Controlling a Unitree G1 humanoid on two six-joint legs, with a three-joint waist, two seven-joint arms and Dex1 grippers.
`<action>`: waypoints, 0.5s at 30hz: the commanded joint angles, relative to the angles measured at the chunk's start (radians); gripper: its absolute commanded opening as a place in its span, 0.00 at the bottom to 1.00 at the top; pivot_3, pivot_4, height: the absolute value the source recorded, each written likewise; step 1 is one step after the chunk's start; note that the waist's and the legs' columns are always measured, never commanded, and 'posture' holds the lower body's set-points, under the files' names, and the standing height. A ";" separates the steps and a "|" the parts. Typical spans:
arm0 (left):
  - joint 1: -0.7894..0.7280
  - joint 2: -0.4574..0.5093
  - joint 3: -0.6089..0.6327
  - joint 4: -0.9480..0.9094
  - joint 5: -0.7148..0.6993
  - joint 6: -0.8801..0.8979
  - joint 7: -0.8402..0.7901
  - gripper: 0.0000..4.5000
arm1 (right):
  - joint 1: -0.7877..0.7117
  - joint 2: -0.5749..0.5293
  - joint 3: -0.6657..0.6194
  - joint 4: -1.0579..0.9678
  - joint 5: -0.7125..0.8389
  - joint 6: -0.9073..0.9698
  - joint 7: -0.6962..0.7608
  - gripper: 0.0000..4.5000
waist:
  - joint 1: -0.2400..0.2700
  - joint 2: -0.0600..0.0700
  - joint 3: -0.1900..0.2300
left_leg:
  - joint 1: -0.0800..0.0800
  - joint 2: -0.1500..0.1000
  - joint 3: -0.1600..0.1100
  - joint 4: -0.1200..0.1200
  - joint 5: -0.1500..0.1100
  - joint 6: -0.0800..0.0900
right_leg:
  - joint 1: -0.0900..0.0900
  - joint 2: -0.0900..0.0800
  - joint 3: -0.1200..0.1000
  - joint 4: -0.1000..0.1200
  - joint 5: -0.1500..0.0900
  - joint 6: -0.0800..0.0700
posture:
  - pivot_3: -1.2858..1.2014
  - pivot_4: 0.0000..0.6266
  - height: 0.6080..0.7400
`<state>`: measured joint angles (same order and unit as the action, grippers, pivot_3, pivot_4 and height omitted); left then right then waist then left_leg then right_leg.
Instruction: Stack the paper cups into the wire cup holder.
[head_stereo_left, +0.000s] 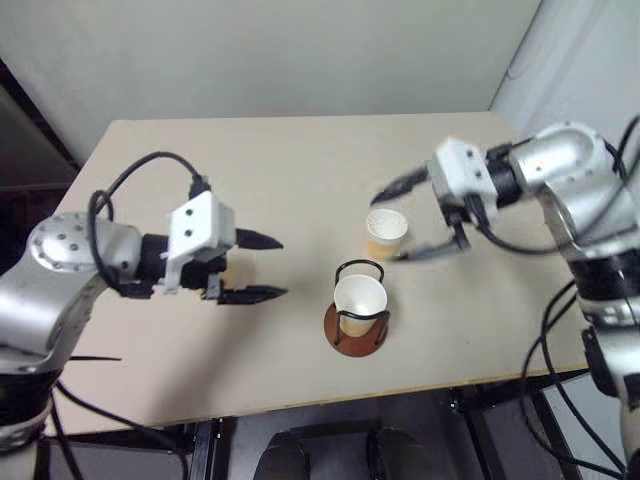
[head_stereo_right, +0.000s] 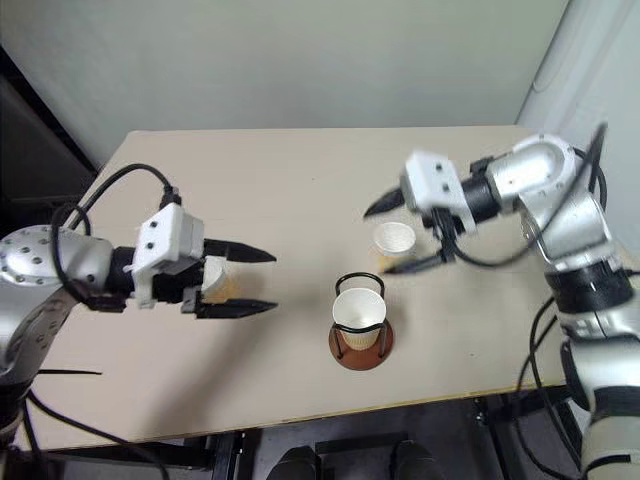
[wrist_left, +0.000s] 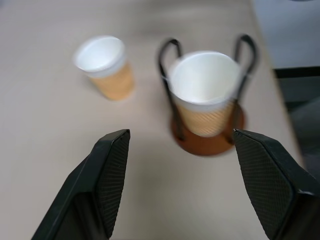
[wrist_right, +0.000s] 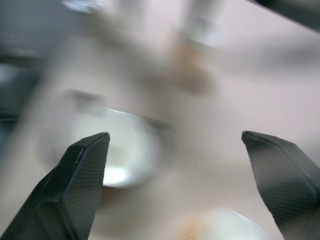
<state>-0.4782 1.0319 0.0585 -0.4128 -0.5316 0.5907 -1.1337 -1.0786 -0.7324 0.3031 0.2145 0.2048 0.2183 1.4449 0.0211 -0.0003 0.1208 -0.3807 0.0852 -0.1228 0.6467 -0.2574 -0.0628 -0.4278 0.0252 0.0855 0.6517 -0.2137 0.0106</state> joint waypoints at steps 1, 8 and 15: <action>-0.066 -0.037 -0.063 0.049 0.085 0.006 0.078 0.78 | -0.021 0.026 0.056 0.198 -0.131 -0.168 -0.005 0.99 | 0.003 0.000 0.000 | 0.000 0.000 -0.001 0.000 0.000 0.000 | 0.000 -0.002 0.000 0.000 0.000 -0.001 | 0.52 0.24 1.00; -0.127 -0.114 -0.132 0.048 0.127 0.080 0.161 0.78 | -0.081 0.144 0.117 0.517 -0.302 -0.361 -0.072 0.99 | -0.003 0.001 0.001 | -0.005 0.002 -0.002 -0.004 -0.001 0.001 | -0.010 -0.004 -0.001 0.001 0.009 0.009 | 0.52 0.24 1.00; -0.117 -0.132 -0.131 0.020 0.126 0.101 0.177 0.78 | -0.104 0.224 0.114 0.665 -0.375 -0.448 -0.101 0.86 | -0.004 0.001 0.001 | -0.006 0.002 -0.002 -0.005 -0.002 -0.002 | -0.012 -0.003 -0.001 -0.002 0.010 0.010 | 0.52 0.24 1.00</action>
<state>-0.5849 0.8943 -0.0916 -0.3588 -0.4056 0.6875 -0.9577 -1.1539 -0.5089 0.4219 0.8691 -0.1603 -0.2013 1.3523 0.0167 0.0012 0.1215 -0.3873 0.0873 -0.1245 0.6426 -0.2592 -0.0652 -0.4394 0.0219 0.0845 0.6497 -0.2040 0.0207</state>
